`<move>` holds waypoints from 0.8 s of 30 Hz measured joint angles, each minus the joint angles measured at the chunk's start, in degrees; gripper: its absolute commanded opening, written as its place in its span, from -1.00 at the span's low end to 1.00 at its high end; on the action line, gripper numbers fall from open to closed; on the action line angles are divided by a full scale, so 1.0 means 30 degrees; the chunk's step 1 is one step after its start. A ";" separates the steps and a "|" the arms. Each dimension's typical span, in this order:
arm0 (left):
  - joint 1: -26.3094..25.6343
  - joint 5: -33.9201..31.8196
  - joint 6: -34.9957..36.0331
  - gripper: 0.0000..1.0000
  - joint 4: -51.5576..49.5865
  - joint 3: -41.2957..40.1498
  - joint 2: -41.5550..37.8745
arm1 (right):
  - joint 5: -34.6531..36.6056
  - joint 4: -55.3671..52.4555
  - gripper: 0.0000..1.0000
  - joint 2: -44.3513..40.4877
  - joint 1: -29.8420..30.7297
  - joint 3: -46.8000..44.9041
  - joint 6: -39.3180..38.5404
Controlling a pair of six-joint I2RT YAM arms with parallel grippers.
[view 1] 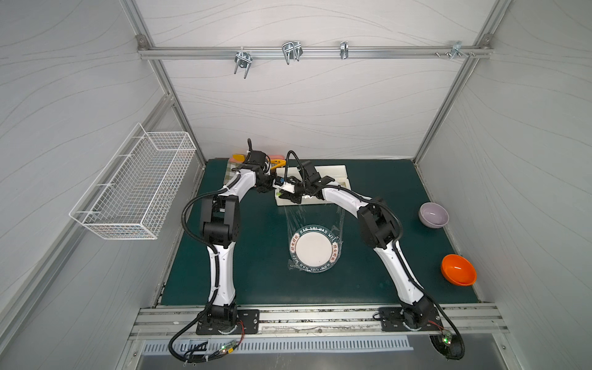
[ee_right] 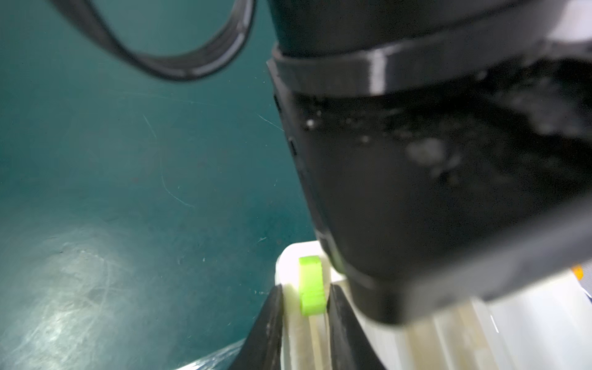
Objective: Wrap the plate with plastic wrap
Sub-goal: Tear off the plastic wrap from the plastic wrap cutting box.
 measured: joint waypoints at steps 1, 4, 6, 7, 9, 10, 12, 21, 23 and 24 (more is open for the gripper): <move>0.0000 0.0000 0.0000 -0.71 0.0000 -0.0015 0.0000 | -0.0029 0.0000 -0.47 0.0000 0.0000 0.0000 0.0000; 0.0000 0.0000 0.0000 -0.72 0.0022 -0.0044 -0.0022 | -0.0160 0.0000 -0.46 0.0007 0.0000 0.0000 0.0007; 0.0000 0.0000 0.0000 -0.72 0.0051 -0.0073 -0.0029 | -0.0233 0.0007 -0.46 0.0022 0.0000 0.0036 0.0022; 0.0000 0.0000 0.0007 -0.72 0.0073 -0.0087 -0.0036 | -0.0284 0.0007 -0.46 0.0029 0.0000 0.0058 0.0022; 0.0000 0.0000 0.0015 -0.72 0.0095 -0.0109 -0.0044 | -0.0372 0.0007 -0.46 0.0036 0.0000 0.0066 0.0029; 0.0000 0.0000 0.0015 -0.73 0.0124 -0.0131 -0.0051 | -0.0415 0.0000 -0.46 0.0058 0.0000 0.0102 0.0036; 0.0000 0.0000 0.0015 -0.73 0.0153 -0.0168 -0.0066 | -0.0495 0.0007 -0.48 0.0117 0.0000 0.0226 0.0044; 0.0007 -0.0007 0.0102 -0.78 0.0182 -0.0211 -0.0080 | -0.0685 0.0058 -0.76 0.0182 -0.0080 0.0459 0.0131; 0.0007 -0.0029 0.0175 -0.80 0.0175 -0.0211 -0.0080 | -0.0729 0.0022 -0.77 0.0182 -0.0095 0.0459 0.0117; 0.0007 -0.0044 0.0233 -0.82 0.0168 -0.0211 -0.0080 | -0.0758 0.0007 -0.78 0.0182 -0.0117 0.0459 0.0095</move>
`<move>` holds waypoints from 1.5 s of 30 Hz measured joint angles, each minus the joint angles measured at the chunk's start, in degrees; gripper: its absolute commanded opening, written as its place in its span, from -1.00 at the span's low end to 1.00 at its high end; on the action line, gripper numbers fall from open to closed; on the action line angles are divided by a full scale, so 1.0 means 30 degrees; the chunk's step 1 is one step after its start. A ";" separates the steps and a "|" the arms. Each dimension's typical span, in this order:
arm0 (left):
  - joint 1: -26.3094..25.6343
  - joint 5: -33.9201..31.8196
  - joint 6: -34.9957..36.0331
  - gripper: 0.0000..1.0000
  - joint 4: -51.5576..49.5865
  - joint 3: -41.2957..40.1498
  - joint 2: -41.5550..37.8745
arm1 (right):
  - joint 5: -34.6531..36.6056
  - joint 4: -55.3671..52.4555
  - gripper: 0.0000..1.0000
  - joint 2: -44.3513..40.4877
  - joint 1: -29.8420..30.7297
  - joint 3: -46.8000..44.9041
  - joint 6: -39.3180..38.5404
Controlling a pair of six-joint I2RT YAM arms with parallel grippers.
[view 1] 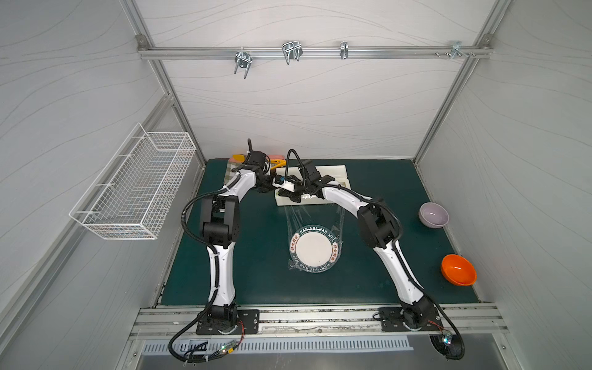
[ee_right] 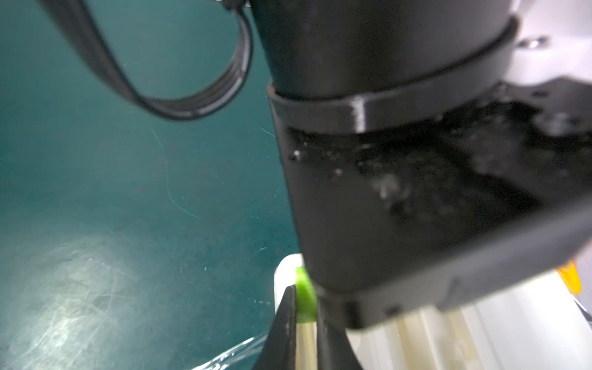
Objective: Wrap the plate with plastic wrap
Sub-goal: Tear off the plastic wrap from the plastic wrap cutting box.
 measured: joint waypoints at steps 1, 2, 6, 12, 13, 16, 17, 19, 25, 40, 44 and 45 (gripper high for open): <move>0.0000 -0.0029 0.0080 -0.83 0.0000 0.0000 0.0000 | -0.0036 0.0000 -0.78 0.0000 -0.0044 -0.0007 -0.0066; -0.0007 -0.0051 0.0160 -0.85 -0.0007 0.0000 0.0000 | -0.0058 -0.0015 -0.79 0.0000 -0.0095 -0.0007 -0.0117; -0.0015 -0.0124 0.0444 -0.88 -0.0022 0.0000 0.0000 | -0.0204 -0.0182 -0.82 -0.0007 -0.0240 -0.0015 -0.0459; -0.0051 -0.0554 0.0801 -0.92 -0.0270 0.0022 0.0000 | -0.0080 -0.0787 -0.91 -0.0197 -0.0357 -0.0066 -0.1377; -0.0066 -0.0612 0.0845 -0.93 -0.0328 0.0022 0.0000 | 0.0015 -0.0874 -0.92 -0.0240 -0.0357 -0.0109 -0.1552; -0.0117 -0.0780 0.0976 -0.96 -0.0372 0.0051 0.0000 | 0.0284 -0.1013 -0.93 -0.0444 -0.0364 -0.0313 -0.1989; -0.0138 -0.0860 0.1020 -0.98 -0.0379 0.0058 0.0000 | 0.0401 -0.1129 -0.94 -0.0525 -0.0386 -0.0379 -0.2120; -0.0153 -0.0998 0.1093 -1.00 -0.0437 0.0095 0.0000 | 0.0474 -0.1341 -0.95 -0.0648 -0.0466 -0.0474 -0.2317; -0.0240 -0.1574 0.1224 -1.00 -0.0641 0.0233 0.0007 | 0.0619 -0.1902 -0.97 -0.1246 -0.0860 -0.1151 -0.2776; -0.0670 -0.3293 0.1282 -1.00 -0.1377 0.0831 0.0131 | 0.1064 -0.1953 -1.00 -0.2645 -0.1559 -0.3242 -0.3483; -0.0721 -0.3497 0.1282 -1.00 -0.1574 0.1013 0.0197 | 0.1202 -0.1858 -1.00 -0.3104 -0.1836 -0.3963 -0.3781; -0.0729 -0.3534 0.1282 -1.00 -0.1625 0.1049 0.0226 | 0.1239 -0.1872 -1.00 -0.3235 -0.1916 -0.4131 -0.3854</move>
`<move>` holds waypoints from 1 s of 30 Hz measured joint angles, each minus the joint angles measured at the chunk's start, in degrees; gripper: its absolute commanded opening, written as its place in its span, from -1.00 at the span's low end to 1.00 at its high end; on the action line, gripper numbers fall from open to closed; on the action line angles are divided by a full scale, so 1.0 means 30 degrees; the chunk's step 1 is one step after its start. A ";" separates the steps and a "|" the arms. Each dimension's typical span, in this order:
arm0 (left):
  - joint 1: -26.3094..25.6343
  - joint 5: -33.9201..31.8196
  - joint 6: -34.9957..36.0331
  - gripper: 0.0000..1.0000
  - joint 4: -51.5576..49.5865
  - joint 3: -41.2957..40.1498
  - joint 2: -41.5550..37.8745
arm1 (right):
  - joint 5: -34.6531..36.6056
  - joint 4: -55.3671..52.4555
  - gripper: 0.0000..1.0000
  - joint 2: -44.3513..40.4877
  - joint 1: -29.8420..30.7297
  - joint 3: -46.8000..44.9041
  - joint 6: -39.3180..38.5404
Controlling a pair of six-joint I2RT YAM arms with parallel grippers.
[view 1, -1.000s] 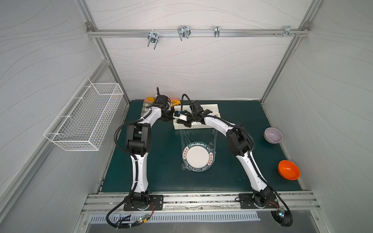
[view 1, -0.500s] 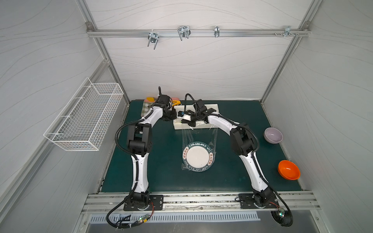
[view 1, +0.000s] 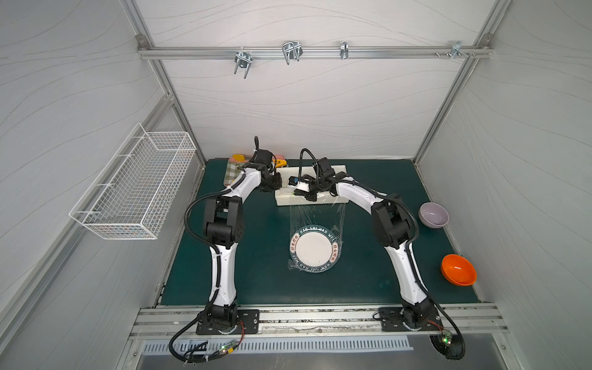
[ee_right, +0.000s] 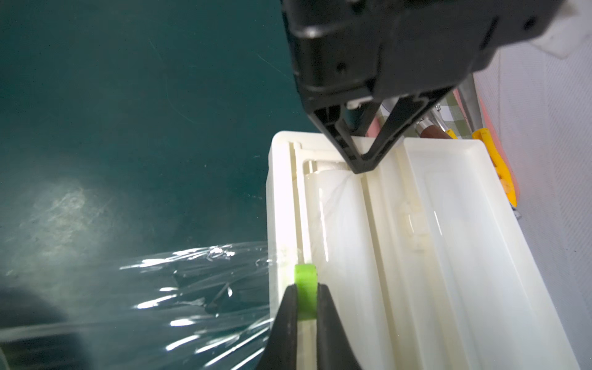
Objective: Wrap the plate with plastic wrap
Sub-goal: Tear off the plastic wrap from the plastic wrap cutting box.
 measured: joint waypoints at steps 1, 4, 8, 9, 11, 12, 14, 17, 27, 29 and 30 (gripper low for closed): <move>-0.0022 -0.0044 0.0000 -1.00 -0.0051 0.0044 0.0007 | 0.0073 -0.0044 -1.00 -0.0175 -0.0117 -0.0226 -0.0102; -0.0051 -0.0153 -0.0007 -1.00 -0.0073 0.0066 0.0022 | 0.0240 -0.0459 -1.00 -0.0743 -0.0692 -0.0852 -0.0430; -0.0058 -0.0189 -0.0015 -1.00 -0.0087 0.0073 0.0022 | 0.0379 -0.1355 -1.00 -0.1574 -0.1647 -0.1676 -0.0903; -0.0066 -0.0197 -0.0022 -1.00 -0.0087 0.0073 0.0022 | 0.0379 -0.1428 -1.00 -0.1719 -0.1792 -0.1865 -0.0998; -0.0066 -0.0204 -0.0044 -1.00 -0.0087 0.0080 0.0022 | 0.0386 -0.1450 -1.00 -0.1953 -0.1953 -0.2215 -0.1268; -0.0066 -0.0204 -0.0051 -1.00 -0.0095 0.0080 0.0029 | 0.0423 -0.1450 -1.00 -0.2011 -0.1953 -0.2346 -0.1377; -0.0066 -0.0211 -0.0058 -1.00 -0.0168 0.0153 0.0058 | 0.0525 -0.1362 -1.00 -0.2113 -0.1960 -0.2521 -0.1617; -0.0066 -0.0204 -0.0058 -1.00 -0.0313 0.0306 0.0131 | 0.0656 -0.0998 -1.00 -0.2404 -0.2033 -0.3038 -0.1843; -0.0066 -0.0226 -0.0058 -1.00 -0.0342 0.0321 0.0146 | 0.1209 -0.1923 -1.00 -0.4029 -0.4371 -0.4830 -0.2914; -0.0066 -0.0226 -0.0058 -1.00 -0.0342 0.0328 0.0146 | 0.1173 -0.2237 -1.00 -0.4226 -0.4801 -0.4991 -0.3126; -0.0066 -0.0233 -0.0058 -1.00 -0.0342 0.0328 0.0146 | 0.1137 -0.2244 -1.00 -0.4248 -0.4860 -0.5049 -0.3213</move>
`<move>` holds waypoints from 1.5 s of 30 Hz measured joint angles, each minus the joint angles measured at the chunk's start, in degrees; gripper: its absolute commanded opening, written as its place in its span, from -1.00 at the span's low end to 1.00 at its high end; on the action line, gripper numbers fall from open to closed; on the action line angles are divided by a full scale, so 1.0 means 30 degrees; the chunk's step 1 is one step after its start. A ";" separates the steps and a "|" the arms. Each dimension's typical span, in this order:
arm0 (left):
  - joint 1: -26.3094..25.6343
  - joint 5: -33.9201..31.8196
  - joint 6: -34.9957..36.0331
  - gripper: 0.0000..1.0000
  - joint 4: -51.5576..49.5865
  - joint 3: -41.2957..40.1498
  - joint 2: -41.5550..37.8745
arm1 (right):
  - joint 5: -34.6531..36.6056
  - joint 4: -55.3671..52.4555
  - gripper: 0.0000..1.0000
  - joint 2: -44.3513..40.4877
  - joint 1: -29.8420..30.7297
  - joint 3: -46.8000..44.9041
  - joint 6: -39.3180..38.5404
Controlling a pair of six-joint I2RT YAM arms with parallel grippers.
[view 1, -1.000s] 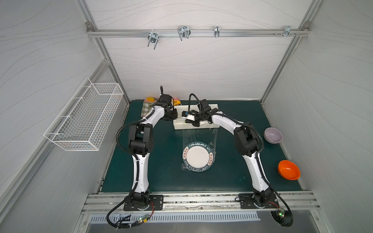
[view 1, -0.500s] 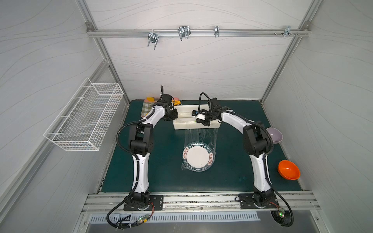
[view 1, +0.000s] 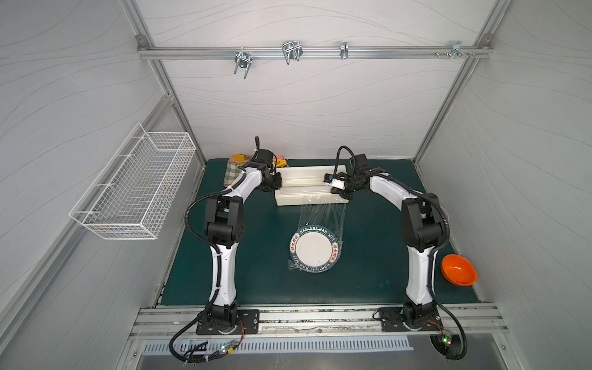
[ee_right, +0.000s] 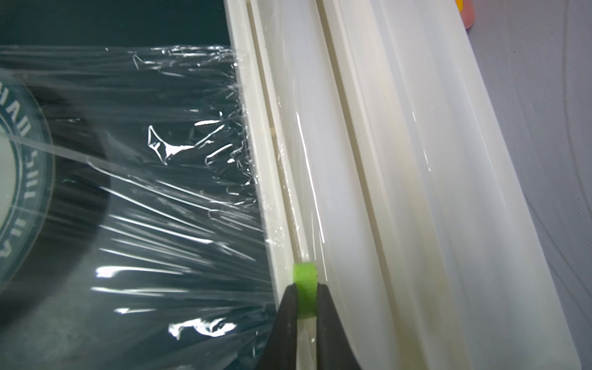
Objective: Wrap the plate with plastic wrap
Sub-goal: Tear off the plastic wrap from the plastic wrap cutting box.
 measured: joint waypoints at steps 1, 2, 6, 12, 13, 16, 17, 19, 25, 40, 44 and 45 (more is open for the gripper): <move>0.0000 0.0000 0.0000 -1.00 -0.0007 0.0000 0.0000 | -0.0007 0.0007 -1.00 -0.0007 -0.0022 -0.0007 -0.0051; 0.0000 -0.0007 0.0000 -1.00 -0.0007 0.0000 0.0000 | -0.0007 0.0022 -1.00 -0.0029 -0.0029 -0.0044 -0.0095; 0.0007 -0.0015 0.0000 -1.00 -0.0022 0.0015 0.0000 | -0.0087 0.0138 -1.00 -0.0189 -0.0168 -0.0401 -0.0299; 0.0007 -0.0029 0.0007 -1.00 -0.0029 0.0015 0.0000 | 0.0255 0.0117 -1.00 -0.1020 -0.1610 -0.1406 -0.0663; 0.0007 -0.0022 0.0007 -1.00 -0.0029 0.0015 0.0000 | 0.0233 0.0036 -1.00 -0.1304 -0.2127 -0.1705 -0.0765; -0.0015 0.0044 0.0015 -1.00 0.0015 0.0015 0.0007 | 0.0051 0.0335 -1.00 -0.1625 -0.2645 -0.2346 -0.1122; -0.0015 0.0051 0.0015 -1.00 0.0022 0.0015 0.0007 | 0.0073 0.0510 -1.00 -0.1719 -0.2652 -0.2492 -0.1202; -0.0015 0.0051 0.0029 -1.00 0.0022 0.0015 0.0007 | 0.0073 0.0816 -1.00 -0.1858 -0.2659 -0.2790 -0.1304; -0.0015 0.0066 0.0058 -1.00 0.0044 0.0015 0.0007 | -0.0109 0.1362 -0.91 -0.2076 -0.2688 -0.3220 -0.1370; -0.0022 0.0066 0.0022 -1.00 0.0080 0.0015 0.0000 | -0.0576 0.1413 -0.63 -0.2178 -0.2790 -0.3395 -0.0372; 0.0007 -0.0022 -0.0036 -1.00 0.0117 0.0015 0.0000 | 0.0036 0.0750 -0.27 -0.2186 -0.3293 -0.2776 0.0488; 0.0022 -0.0015 -0.0087 -1.00 0.0117 0.0015 0.0000 | 0.0044 0.0663 -0.23 -0.2186 -0.3468 -0.2594 0.0809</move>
